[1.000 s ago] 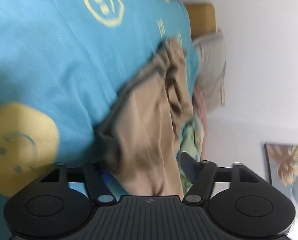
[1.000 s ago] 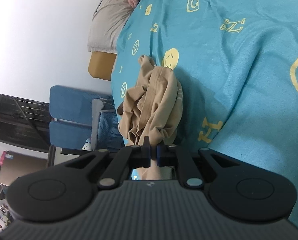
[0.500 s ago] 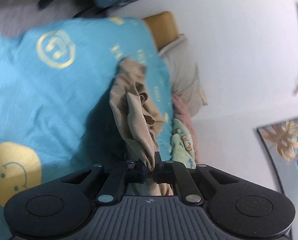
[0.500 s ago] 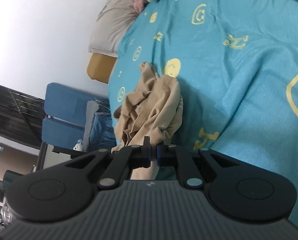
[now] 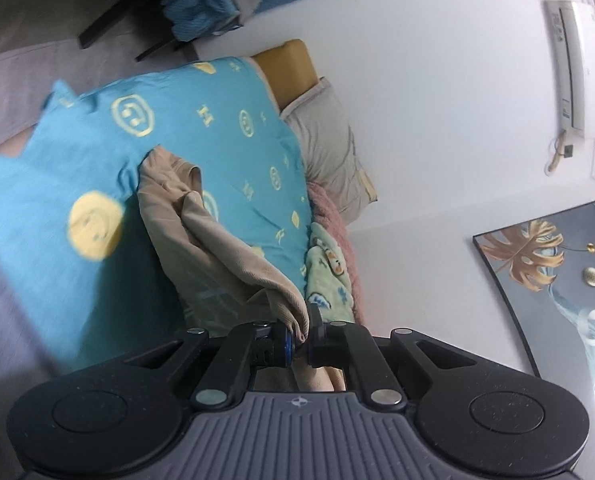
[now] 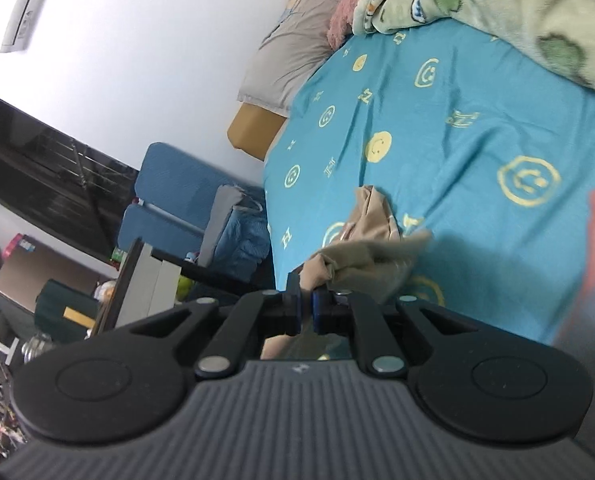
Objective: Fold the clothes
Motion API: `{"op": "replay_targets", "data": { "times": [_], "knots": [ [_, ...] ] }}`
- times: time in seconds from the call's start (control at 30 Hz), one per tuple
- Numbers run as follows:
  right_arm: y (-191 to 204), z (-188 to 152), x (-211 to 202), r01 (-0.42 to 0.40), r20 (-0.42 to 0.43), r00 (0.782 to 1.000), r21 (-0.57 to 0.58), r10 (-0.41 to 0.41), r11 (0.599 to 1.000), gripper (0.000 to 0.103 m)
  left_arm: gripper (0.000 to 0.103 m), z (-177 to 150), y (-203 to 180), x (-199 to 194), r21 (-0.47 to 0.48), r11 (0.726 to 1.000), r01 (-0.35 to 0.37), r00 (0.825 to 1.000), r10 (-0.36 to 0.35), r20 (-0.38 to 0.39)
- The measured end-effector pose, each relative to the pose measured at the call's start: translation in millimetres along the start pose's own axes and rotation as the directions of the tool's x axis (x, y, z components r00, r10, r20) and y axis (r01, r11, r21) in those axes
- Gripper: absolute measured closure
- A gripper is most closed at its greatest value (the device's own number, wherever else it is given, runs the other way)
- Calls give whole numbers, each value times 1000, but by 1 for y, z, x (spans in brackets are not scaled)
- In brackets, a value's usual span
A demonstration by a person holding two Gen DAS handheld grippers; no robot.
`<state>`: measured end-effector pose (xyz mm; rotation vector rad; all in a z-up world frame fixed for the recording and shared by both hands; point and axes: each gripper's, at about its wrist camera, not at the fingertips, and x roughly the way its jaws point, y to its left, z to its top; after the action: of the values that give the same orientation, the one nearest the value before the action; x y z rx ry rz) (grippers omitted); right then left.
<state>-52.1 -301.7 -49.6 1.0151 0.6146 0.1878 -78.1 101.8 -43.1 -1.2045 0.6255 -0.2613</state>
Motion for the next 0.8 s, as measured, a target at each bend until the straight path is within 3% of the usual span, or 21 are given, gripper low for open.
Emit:
{"op": "replay_targets", "data": {
  "times": [0.17,0.3,0.43,0.6,0.8],
  "knots": [
    [12,23,37,2,-16,1000,5,-2,1000,95,96,20,-11,16,-28,999,-44,999,44,15],
    [32,50,96,36,-29,999,-37,-37,999,94,94,58,-22,62,-31,992,-120,991,122,57],
    [42,72,163,108,-38,993,-78,-111,991,94,95,99,-18,120,-26,975,-222,972,223,74],
    [21,86,235,194,-69,977,-87,-200,977,94,94,137,7,191,28,943,-332,942,330,57],
    [-7,90,293,274,-128,949,-114,-288,955,93,93,153,37,234,115,919,-378,926,375,50]
  ]
}}
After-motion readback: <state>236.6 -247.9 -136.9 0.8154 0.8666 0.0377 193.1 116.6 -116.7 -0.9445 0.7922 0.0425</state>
